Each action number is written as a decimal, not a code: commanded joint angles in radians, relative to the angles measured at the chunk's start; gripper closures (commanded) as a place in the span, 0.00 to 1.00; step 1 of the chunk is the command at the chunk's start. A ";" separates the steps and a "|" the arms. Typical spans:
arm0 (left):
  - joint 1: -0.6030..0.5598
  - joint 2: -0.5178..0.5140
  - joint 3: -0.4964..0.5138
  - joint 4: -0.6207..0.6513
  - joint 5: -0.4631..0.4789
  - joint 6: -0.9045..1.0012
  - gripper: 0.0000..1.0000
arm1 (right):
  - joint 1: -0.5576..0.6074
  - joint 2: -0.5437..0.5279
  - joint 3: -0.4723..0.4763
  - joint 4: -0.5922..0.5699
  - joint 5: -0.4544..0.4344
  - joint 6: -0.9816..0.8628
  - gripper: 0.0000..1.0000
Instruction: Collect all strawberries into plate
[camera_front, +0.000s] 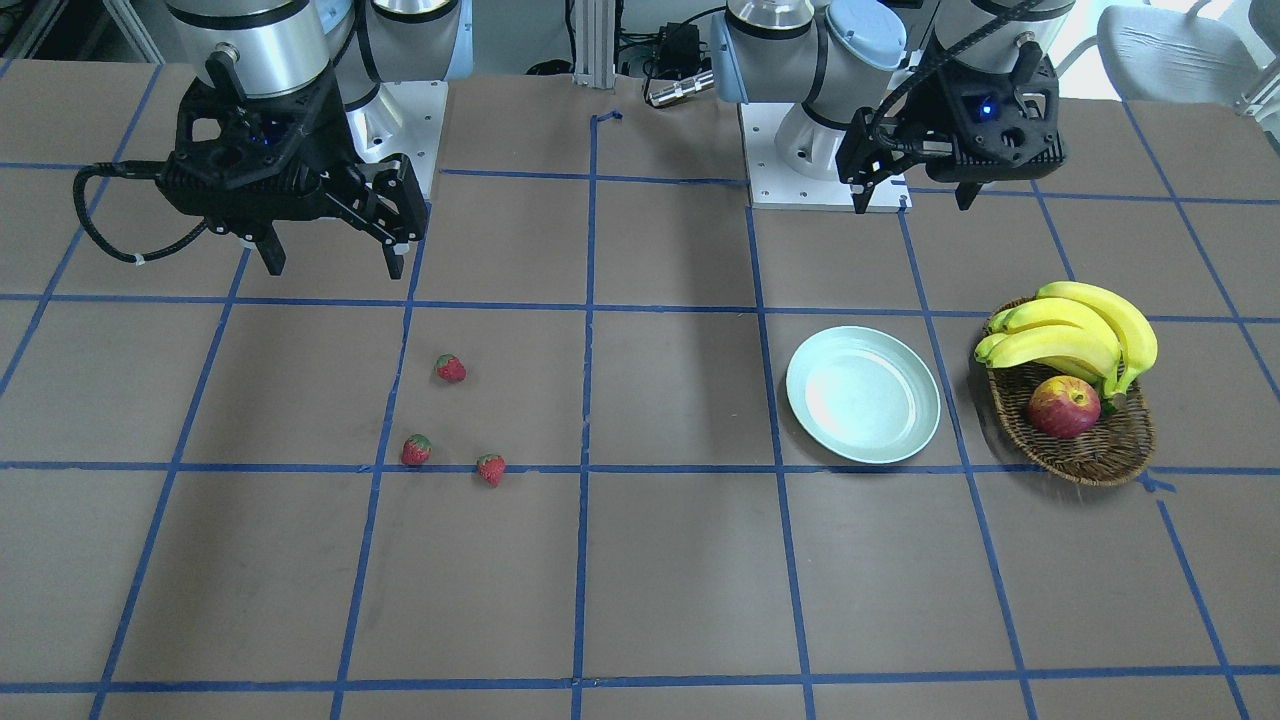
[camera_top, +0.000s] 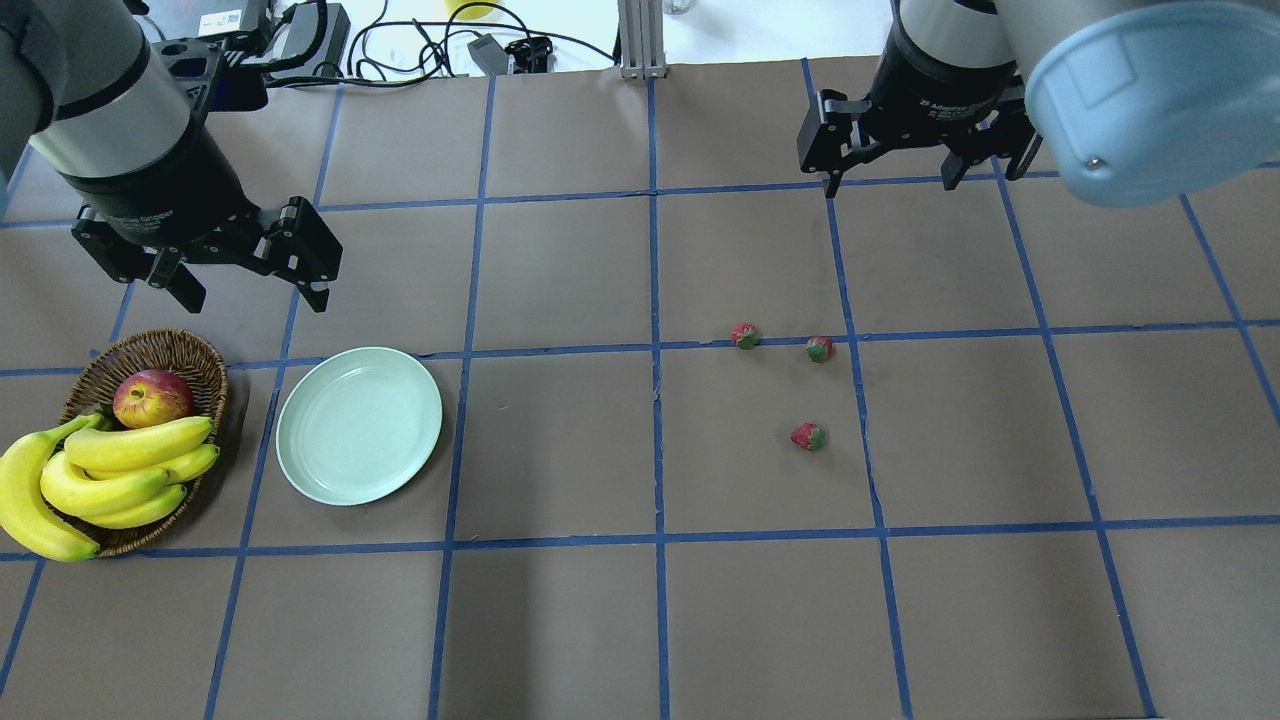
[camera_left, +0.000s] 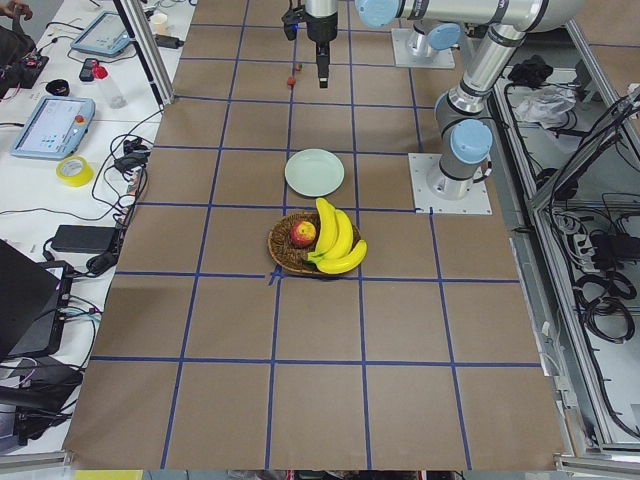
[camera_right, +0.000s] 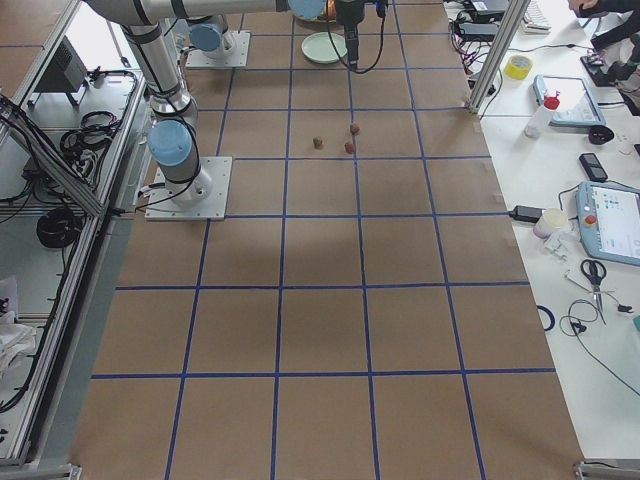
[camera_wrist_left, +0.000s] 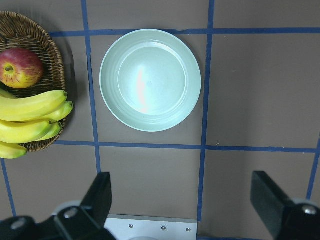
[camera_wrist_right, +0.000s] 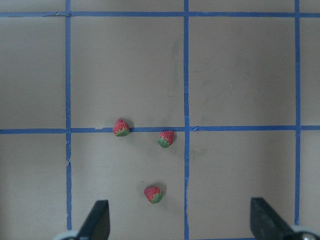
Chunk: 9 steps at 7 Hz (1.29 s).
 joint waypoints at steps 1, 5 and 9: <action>0.000 -0.007 -0.005 0.010 -0.004 0.009 0.00 | 0.000 0.000 0.000 0.001 -0.001 0.001 0.00; 0.000 -0.005 -0.007 0.012 -0.007 0.009 0.00 | 0.001 0.000 0.002 0.003 -0.001 0.001 0.00; 0.001 -0.002 0.001 0.012 0.001 0.011 0.00 | 0.004 -0.002 0.002 0.011 0.000 0.004 0.00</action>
